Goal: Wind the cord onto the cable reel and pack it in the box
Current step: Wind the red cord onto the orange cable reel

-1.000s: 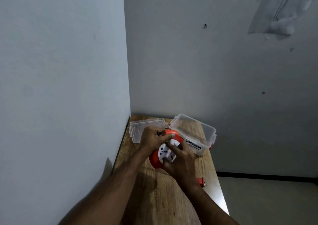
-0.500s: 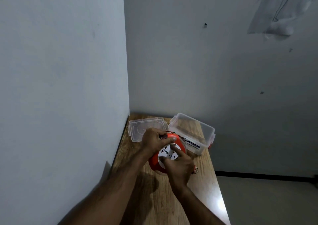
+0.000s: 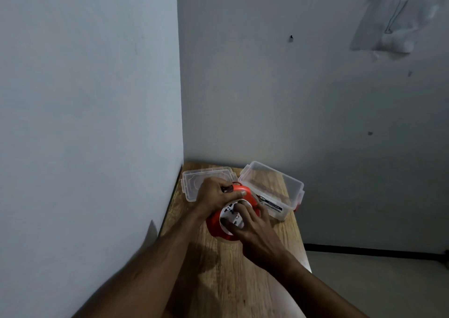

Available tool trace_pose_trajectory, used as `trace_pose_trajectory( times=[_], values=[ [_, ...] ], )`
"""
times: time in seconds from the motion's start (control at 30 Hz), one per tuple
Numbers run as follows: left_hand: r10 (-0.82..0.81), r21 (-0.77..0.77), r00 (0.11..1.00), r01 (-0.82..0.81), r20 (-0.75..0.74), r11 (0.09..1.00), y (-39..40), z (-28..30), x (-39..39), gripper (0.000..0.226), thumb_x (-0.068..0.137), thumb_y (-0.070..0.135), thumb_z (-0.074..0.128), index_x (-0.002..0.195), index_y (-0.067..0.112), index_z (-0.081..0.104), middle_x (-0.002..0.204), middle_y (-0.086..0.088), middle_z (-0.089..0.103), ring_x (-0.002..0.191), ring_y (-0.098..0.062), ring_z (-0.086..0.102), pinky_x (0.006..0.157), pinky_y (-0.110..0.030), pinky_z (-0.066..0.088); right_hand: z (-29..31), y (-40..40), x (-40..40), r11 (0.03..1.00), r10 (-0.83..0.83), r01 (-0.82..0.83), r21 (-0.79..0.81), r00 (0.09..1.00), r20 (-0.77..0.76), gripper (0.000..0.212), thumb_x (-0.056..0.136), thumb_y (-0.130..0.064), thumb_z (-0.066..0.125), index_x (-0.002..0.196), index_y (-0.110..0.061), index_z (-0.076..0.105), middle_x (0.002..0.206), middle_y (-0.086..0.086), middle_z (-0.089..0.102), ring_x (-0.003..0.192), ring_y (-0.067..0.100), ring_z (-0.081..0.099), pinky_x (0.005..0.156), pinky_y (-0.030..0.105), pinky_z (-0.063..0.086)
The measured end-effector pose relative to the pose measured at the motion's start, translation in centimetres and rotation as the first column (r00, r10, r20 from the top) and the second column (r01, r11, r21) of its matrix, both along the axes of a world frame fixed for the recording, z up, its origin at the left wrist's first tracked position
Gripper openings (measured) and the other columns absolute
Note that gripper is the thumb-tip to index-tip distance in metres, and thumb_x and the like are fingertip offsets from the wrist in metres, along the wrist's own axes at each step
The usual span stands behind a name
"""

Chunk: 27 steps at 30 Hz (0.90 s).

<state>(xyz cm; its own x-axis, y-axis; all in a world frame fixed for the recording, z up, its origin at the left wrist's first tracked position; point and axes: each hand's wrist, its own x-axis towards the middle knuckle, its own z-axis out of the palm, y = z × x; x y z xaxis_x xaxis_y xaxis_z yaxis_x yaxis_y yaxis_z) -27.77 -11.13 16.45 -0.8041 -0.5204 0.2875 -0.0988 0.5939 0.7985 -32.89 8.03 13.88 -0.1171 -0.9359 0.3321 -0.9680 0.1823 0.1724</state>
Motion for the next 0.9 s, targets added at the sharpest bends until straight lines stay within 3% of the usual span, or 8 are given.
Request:
trace_pose_trajectory(
  times=[0.27, 0.37, 0.5, 0.6, 0.73, 0.8, 0.9],
  values=[
    [-0.029, -0.021, 1.0, 0.03, 0.01, 0.999, 0.1, -0.3, 0.2, 0.051, 0.075, 0.062, 0.079, 0.106, 0.021, 0.082, 0.093, 0.005, 0.081, 0.08, -0.003, 0.074, 0.076, -0.035, 0.064, 0.5, -0.3, -0.2, 0.999, 0.033, -0.034, -0.015, 0.997, -0.07, 0.075, 0.076, -0.035, 0.084, 0.142, -0.032, 0.049, 0.149, 0.013, 0.044, 0.139, 0.035, 0.047, 0.11, 0.064, 0.038],
    [-0.01, -0.039, 1.0, 0.009, -0.009, 0.999, 0.6, -0.1, 0.0, 0.06, 0.071, 0.07, 0.074, 0.105, 0.022, 0.082, 0.093, 0.005, 0.081, 0.08, -0.004, 0.074, 0.076, -0.037, 0.063, 0.3, -0.9, -0.5, 0.997, 0.015, -0.022, -0.075, 0.995, -0.1, 0.068, 0.073, -0.039, 0.085, 0.134, -0.027, 0.057, 0.14, 0.013, 0.053, 0.13, 0.034, 0.056, 0.108, 0.063, 0.042],
    [-0.002, -0.092, 1.0, 0.0, -0.022, 0.996, 0.7, 0.3, -0.5, 0.064, 0.07, 0.074, 0.071, 0.108, 0.023, 0.082, 0.096, 0.005, 0.081, 0.082, -0.005, 0.074, 0.077, -0.036, 0.063, 0.0, -1.4, -0.9, 0.989, 0.016, -0.027, -0.148, 0.997, -0.077, 0.062, 0.067, -0.039, 0.088, 0.123, -0.026, 0.066, 0.126, 0.01, 0.05, 0.117, 0.031, 0.058, 0.103, 0.059, 0.048],
    [0.005, -0.076, 1.0, -0.008, -0.031, 0.997, 0.6, 0.4, -0.5, 0.061, 0.071, 0.072, 0.073, 0.106, 0.024, 0.082, 0.094, 0.007, 0.081, 0.08, -0.003, 0.074, 0.075, -0.036, 0.063, 0.1, -1.6, -1.2, 0.982, 0.002, 0.001, -0.19, 1.0, 0.019, 0.071, 0.059, -0.042, 0.09, 0.123, -0.026, 0.064, 0.119, 0.01, 0.054, 0.107, 0.029, 0.061, 0.095, 0.057, 0.053],
    [0.003, -0.055, 0.999, -0.006, -0.041, 0.998, 0.7, 0.4, -0.4, 0.053, 0.074, 0.067, 0.075, 0.099, 0.02, 0.083, 0.086, 0.007, 0.08, 0.072, 0.0, 0.072, 0.068, -0.028, 0.061, 0.0, -1.6, -0.9, 0.968, -0.019, 0.054, -0.244, 0.99, 0.142, 0.067, 0.07, -0.047, 0.076, 0.131, -0.025, 0.06, 0.117, 0.012, 0.06, 0.105, 0.029, 0.064, 0.093, 0.054, 0.055],
    [0.026, -0.026, 0.997, -0.028, -0.072, 0.999, 1.0, 0.4, -0.5, 0.041, 0.078, 0.057, 0.08, 0.093, 0.019, 0.083, 0.079, 0.009, 0.078, 0.067, 0.001, 0.069, 0.063, -0.019, 0.055, -0.2, -1.7, -0.7, 0.948, -0.088, 0.162, -0.273, 0.961, 0.264, 0.066, 0.075, -0.051, 0.069, 0.135, -0.025, 0.058, 0.114, 0.012, 0.062, 0.103, 0.029, 0.065, 0.088, 0.048, 0.058],
    [0.089, 0.013, 0.99, -0.088, -0.112, 0.996, 1.4, 0.4, -0.6, 0.032, 0.082, 0.047, 0.083, 0.095, 0.018, 0.083, 0.081, 0.016, 0.073, 0.064, 0.005, 0.066, 0.061, -0.007, 0.048, -0.5, -2.0, -0.3, 0.884, -0.2, 0.362, -0.297, 0.865, 0.46, 0.07, 0.073, -0.05, 0.079, 0.135, -0.029, 0.056, 0.11, 0.007, 0.068, 0.096, 0.024, 0.068, 0.078, 0.042, 0.061]
  ],
)
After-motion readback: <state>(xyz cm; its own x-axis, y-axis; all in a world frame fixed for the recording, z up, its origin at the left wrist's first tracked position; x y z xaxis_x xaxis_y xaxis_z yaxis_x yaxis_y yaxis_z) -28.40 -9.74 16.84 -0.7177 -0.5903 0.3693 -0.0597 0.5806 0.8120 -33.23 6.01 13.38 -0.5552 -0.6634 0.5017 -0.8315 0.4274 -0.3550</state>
